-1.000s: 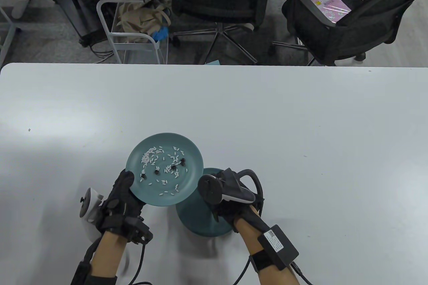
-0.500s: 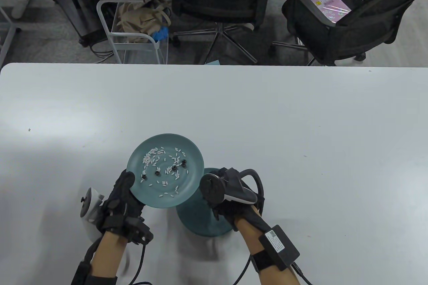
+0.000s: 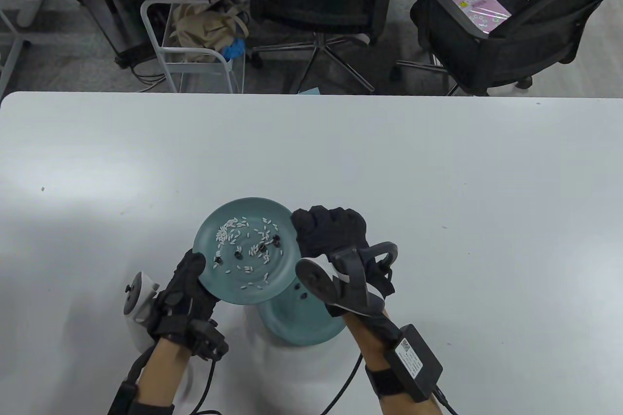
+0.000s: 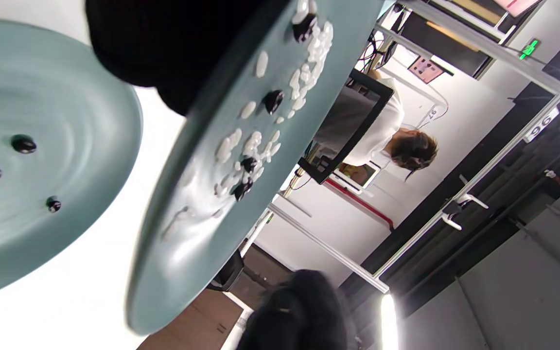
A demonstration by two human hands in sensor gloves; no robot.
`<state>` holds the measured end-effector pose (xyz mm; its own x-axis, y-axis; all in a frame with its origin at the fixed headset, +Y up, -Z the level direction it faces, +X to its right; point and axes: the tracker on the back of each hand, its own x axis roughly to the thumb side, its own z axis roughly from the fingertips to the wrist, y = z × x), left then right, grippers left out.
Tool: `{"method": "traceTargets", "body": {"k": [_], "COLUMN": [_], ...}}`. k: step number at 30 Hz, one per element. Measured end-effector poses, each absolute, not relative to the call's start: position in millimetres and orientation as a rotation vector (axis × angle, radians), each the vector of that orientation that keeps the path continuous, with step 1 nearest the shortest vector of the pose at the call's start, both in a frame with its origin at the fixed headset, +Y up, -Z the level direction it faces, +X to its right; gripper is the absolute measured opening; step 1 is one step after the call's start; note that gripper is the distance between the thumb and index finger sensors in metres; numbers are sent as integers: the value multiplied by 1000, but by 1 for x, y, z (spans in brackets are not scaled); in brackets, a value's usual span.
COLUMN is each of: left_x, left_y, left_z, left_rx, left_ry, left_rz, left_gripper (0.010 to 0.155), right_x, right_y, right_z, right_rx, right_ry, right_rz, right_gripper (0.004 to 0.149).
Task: Pick coffee beans with hand pinch into plate
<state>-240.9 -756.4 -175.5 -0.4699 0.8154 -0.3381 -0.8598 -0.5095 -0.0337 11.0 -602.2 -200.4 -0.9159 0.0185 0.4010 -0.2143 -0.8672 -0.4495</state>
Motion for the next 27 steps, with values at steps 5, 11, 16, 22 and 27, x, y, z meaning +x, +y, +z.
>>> {"method": "traceTargets", "body": {"k": [5, 11, 16, 22, 27], "left_x": [-236, -232, -232, -230, -230], "left_y": [-757, -759, -760, -760, -761], "left_z": [-175, -175, -175, -176, -175], "left_rx": [-409, -432, -441, -451, -447], "left_ry": [161, 152, 145, 136, 143], "left_rz": [2068, 2073, 2066, 2073, 2068], "left_gripper": [60, 60, 59, 59, 59], "right_x": [-24, -73, -101, -108, -111], "right_y": [-589, -588, -601, -612, -620], "right_z": [-181, -185, -206, -220, -220], "right_rx": [773, 972, 982, 925, 953], "right_ry": [-704, -424, -60, 73, 122], "right_rz": [2823, 2914, 3011, 3018, 3047], "right_gripper": [41, 38, 43, 39, 38]}}
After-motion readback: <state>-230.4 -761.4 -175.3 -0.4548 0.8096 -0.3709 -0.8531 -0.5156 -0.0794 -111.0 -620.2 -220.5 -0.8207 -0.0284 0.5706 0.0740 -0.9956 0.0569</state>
